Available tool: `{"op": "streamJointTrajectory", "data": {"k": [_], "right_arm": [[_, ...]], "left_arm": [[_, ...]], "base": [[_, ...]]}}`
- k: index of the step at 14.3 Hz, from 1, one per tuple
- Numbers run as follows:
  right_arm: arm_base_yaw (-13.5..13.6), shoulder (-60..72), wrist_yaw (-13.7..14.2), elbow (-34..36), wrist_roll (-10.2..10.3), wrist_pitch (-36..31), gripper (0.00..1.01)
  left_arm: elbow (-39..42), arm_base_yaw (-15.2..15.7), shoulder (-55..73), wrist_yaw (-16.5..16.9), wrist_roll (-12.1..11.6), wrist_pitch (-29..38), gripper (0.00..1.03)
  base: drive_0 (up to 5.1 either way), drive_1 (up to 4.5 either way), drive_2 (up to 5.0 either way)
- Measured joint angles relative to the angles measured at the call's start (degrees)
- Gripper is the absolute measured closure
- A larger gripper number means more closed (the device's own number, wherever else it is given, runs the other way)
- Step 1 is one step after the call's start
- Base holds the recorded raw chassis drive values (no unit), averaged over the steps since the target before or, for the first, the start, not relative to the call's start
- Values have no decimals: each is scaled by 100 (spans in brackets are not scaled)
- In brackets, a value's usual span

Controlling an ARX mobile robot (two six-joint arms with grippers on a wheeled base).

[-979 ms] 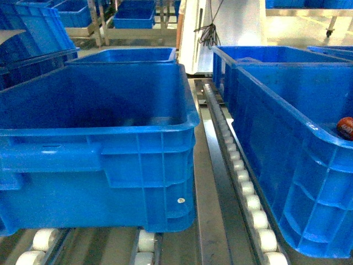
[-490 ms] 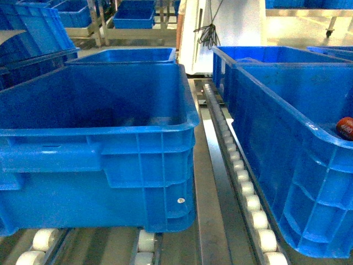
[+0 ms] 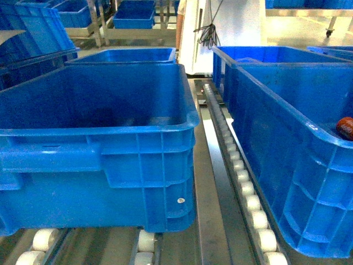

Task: Sort blue parts and orange caps into right shelf containers

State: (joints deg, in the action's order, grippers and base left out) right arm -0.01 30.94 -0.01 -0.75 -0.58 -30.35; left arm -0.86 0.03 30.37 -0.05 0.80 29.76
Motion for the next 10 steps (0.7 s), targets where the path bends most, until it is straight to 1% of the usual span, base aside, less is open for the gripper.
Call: {"op": "streamJointTrajectory", "data": {"k": [5,10], "right_arm": [[0,-938,0,2,0,890,100],[0,-1574,0,2,0,1502,100]], "left_arm": [[2,0,-922,0,2,-881,101],[2,0,-1543,0,0,-1486,101]], "base": [[0,0,0],[0,0,0]]}}
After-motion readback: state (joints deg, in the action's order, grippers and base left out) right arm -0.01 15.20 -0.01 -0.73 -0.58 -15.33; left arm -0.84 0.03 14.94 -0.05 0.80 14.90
